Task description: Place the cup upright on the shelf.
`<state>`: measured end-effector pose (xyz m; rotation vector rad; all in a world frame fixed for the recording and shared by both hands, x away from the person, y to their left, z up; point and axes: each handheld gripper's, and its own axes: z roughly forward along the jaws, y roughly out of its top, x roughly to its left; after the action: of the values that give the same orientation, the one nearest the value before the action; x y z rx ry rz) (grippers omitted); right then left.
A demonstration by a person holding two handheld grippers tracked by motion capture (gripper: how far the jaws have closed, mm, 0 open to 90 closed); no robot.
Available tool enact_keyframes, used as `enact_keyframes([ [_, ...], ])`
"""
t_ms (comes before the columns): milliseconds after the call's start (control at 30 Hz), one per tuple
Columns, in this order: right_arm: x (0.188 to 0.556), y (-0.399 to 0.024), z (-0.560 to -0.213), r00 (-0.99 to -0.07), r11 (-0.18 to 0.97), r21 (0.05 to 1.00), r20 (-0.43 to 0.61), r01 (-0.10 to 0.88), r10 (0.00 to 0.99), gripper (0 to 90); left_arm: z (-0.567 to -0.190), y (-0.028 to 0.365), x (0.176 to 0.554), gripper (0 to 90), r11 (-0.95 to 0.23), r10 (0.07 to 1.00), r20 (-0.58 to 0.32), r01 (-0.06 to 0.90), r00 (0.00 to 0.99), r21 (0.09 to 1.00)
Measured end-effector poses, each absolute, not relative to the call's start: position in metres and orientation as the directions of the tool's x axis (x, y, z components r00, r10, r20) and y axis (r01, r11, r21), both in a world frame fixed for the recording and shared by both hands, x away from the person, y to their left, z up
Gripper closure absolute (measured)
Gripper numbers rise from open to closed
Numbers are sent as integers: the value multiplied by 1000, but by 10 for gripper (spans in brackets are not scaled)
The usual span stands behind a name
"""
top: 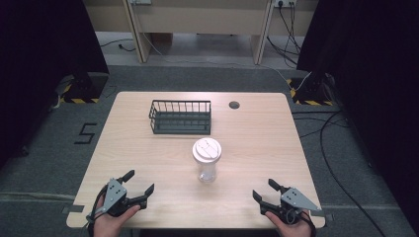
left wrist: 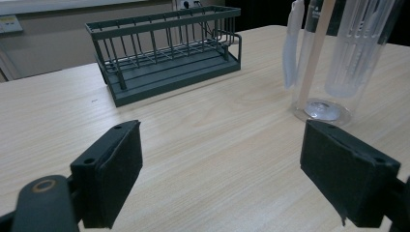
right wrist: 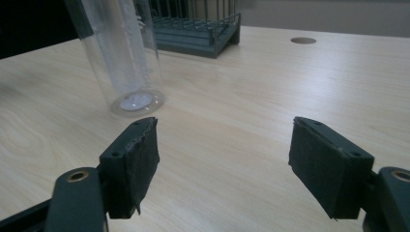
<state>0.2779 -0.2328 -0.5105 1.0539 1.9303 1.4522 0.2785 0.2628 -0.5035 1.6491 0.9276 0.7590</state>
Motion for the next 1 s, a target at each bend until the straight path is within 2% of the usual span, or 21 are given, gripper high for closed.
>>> enact_keyframes([
  [200, 280, -216, -504, -625, 163, 956, 26, 243, 780, 210, -502, 261, 284, 145, -143, 861, 19, 205, 509, 968],
  [567, 291, -186, -494, -668, 178, 958, 20, 227, 744, 196, -496, 256, 291, 146, -134, 846, 8, 198, 533, 971],
  [1000, 322, -151, -489, -712, 216, 950, 9, 225, 702, 191, -500, 262, 284, 144, -98, 847, -22, 196, 531, 976],
])
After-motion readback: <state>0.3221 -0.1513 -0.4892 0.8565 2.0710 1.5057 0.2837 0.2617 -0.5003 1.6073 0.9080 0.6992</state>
